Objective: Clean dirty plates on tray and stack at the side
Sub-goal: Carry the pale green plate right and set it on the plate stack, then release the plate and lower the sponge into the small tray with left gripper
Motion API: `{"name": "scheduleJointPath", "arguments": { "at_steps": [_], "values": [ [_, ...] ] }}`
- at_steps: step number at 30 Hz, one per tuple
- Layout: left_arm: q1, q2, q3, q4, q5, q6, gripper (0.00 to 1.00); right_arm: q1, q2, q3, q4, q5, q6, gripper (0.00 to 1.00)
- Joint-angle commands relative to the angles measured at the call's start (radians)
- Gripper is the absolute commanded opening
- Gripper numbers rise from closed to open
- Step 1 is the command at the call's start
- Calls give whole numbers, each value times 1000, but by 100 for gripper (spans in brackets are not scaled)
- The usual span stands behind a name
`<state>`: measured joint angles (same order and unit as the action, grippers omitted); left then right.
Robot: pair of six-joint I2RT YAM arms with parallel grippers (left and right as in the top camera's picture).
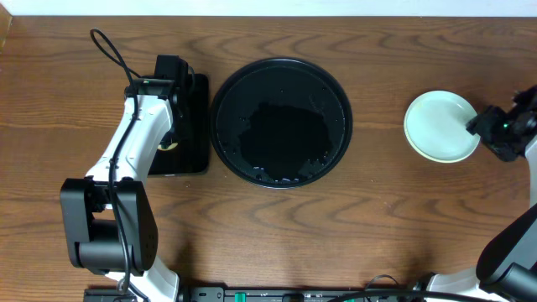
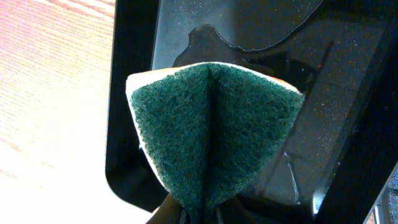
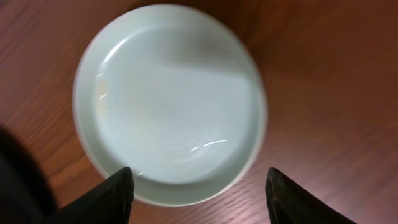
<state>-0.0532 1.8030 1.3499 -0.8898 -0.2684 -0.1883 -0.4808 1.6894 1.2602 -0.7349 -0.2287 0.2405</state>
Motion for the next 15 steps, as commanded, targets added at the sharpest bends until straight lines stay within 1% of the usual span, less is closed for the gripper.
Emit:
{"name": "scheduleJointPath", "arguments": {
  "at_steps": [1, 5, 7, 10, 15],
  "values": [
    [5, 0, -4, -1, -5, 24, 8, 60, -6, -6, -10, -76, -66, 67],
    [5, 1, -5, -2, -4, 24, 8, 141, -6, -8, -37, -76, -66, 67],
    [5, 3, -5, -1, 8, 45, 8, 192, -6, -12, -39, -75, -68, 67],
    [5, 12, -6, 13, 70, 88, 8, 275, -6, -18, -39, -61, -109, 67],
    [5, 36, -7, 16, 193, 182, 9, 396, -6, -26, -48, 55, -111, 68]
  ]
}}
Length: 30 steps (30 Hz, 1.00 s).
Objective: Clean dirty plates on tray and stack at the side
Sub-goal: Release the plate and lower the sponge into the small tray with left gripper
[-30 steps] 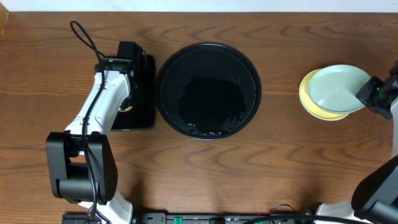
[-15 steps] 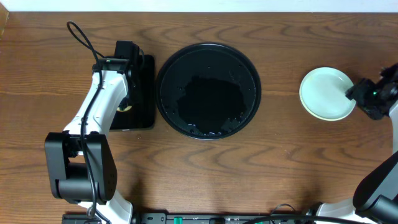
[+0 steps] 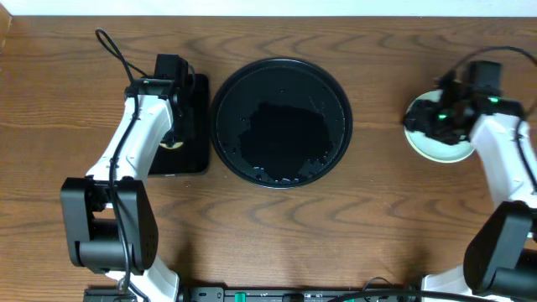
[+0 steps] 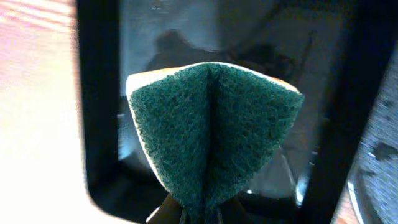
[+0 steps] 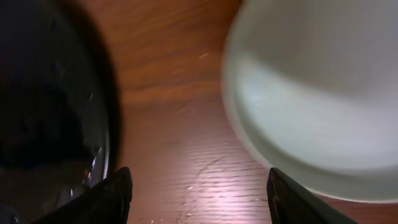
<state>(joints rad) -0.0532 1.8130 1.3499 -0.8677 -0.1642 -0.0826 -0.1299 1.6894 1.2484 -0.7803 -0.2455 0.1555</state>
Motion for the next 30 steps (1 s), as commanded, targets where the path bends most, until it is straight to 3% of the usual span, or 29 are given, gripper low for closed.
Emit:
{"name": "scheduleJointPath", "arguments": {
  "at_steps": [1, 10, 19, 23, 28, 30],
  "values": [
    [5, 29, -7, -8, 93, 75, 15, 61, -6, -15, -3, 82, -26, 68],
    [67, 30, -7, 4, 68, 45, 47, 124, -6, -22, -14, 88, -26, 75],
    [114, 30, -7, 20, 168, 26, 60, 142, -6, -43, 5, 47, -22, 75],
    [114, 30, -7, 39, 252, 26, 61, 188, -6, -80, 70, 7, -23, 78],
    [114, 30, -7, 56, 300, 25, 66, 245, -6, -98, 106, 9, -117, 82],
    [114, 30, -7, 55, 299, 25, 77, 264, -6, -96, 117, 8, -151, 82]
  ]
}}
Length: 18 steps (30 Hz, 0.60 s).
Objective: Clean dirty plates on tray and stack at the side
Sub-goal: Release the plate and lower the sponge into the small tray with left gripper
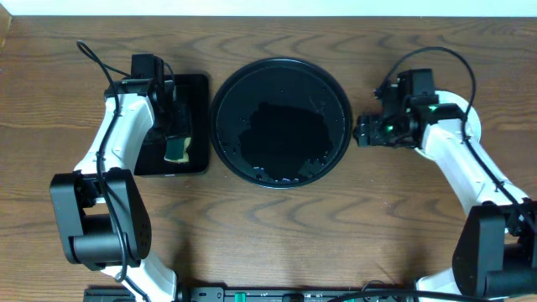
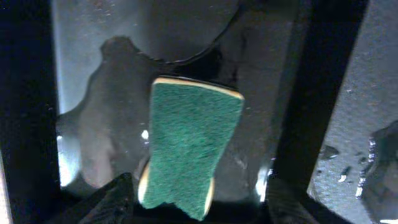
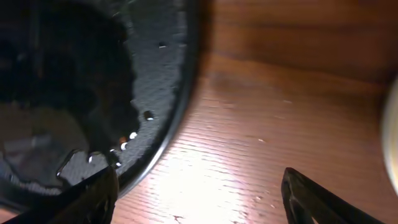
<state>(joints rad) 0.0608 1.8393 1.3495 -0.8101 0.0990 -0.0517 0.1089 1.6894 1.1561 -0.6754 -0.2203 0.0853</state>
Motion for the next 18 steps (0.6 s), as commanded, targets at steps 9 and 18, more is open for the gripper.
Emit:
{"name": "scheduleJointPath", "arguments": {
  "at_steps": [9, 18],
  "values": [
    [0, 3, -7, -3, 36, -5, 80, 48, -161, 161, -118, -31, -83, 99],
    [0, 3, -7, -3, 36, -5, 80, 46, -328, 165, -106, -31, -83, 99]
  ]
}}
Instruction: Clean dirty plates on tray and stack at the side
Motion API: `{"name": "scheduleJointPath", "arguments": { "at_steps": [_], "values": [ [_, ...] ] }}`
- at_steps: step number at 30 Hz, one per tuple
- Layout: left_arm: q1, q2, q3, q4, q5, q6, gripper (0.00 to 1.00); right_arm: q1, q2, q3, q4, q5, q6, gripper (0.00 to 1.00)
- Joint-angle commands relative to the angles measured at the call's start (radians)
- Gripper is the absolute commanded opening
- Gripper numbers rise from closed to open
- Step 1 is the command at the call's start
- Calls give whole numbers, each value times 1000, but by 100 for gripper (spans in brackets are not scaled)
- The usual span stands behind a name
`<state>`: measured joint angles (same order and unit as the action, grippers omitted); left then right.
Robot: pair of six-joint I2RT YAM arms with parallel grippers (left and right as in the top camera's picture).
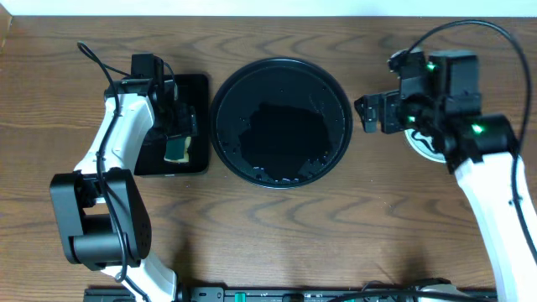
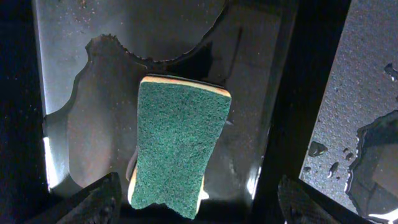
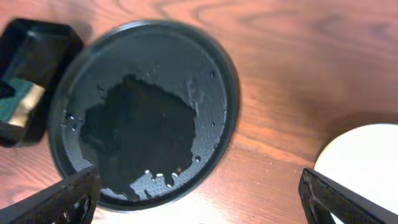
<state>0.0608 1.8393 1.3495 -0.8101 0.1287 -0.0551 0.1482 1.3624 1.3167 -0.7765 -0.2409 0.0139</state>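
The round black tray (image 1: 281,122) sits mid-table, wet, with a dark puddle (image 3: 140,127) and droplets on it. A white plate (image 3: 364,165) lies on the wood to its right, mostly hidden under my right arm in the overhead view. The green sponge (image 2: 180,146) lies flat in the wet black rectangular bin (image 1: 200,92) on the left. My left gripper (image 2: 199,211) hangs open just above the sponge, touching nothing. My right gripper (image 3: 205,208) is open and empty, high above the table between the tray and the plate.
The bin (image 3: 31,68) stands close against the round tray's left rim. Bare wooden table (image 1: 277,235) runs along the front. The table's back edge (image 1: 268,17) meets a white wall.
My right gripper has risen from low beside the tray's right rim; its view now takes in the whole tray and the plate. My left gripper has drawn back slightly from the sponge.
At first my left gripper held the folded sponge over the bin and my right stood open over the white plate. The right then moved left toward the tray. Later the sponge lay released in the bin, left open. Now the right hangs high.
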Motion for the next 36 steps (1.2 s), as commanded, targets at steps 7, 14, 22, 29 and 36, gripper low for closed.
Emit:
{"name": "scheduleJointPath", "arguments": {
  "at_steps": [7, 14, 22, 29, 36],
  "values": [
    [0, 3, -7, -3, 6, -2, 81, 10, -3, 5, -5, -11, -11, 99],
    [0, 3, -7, -3, 6, -2, 82, 6, -3, 5, -40, 31, -16, 99],
    [0, 3, -7, -3, 6, -2, 82, 3, -152, -51, -34, 80, -45, 99],
    [0, 3, -7, -3, 6, -2, 82, -1, -592, -304, 254, 253, -122, 99],
    [0, 3, -7, -3, 6, -2, 82, -60, -1144, -737, 579, 256, -123, 99]
  ]
}}
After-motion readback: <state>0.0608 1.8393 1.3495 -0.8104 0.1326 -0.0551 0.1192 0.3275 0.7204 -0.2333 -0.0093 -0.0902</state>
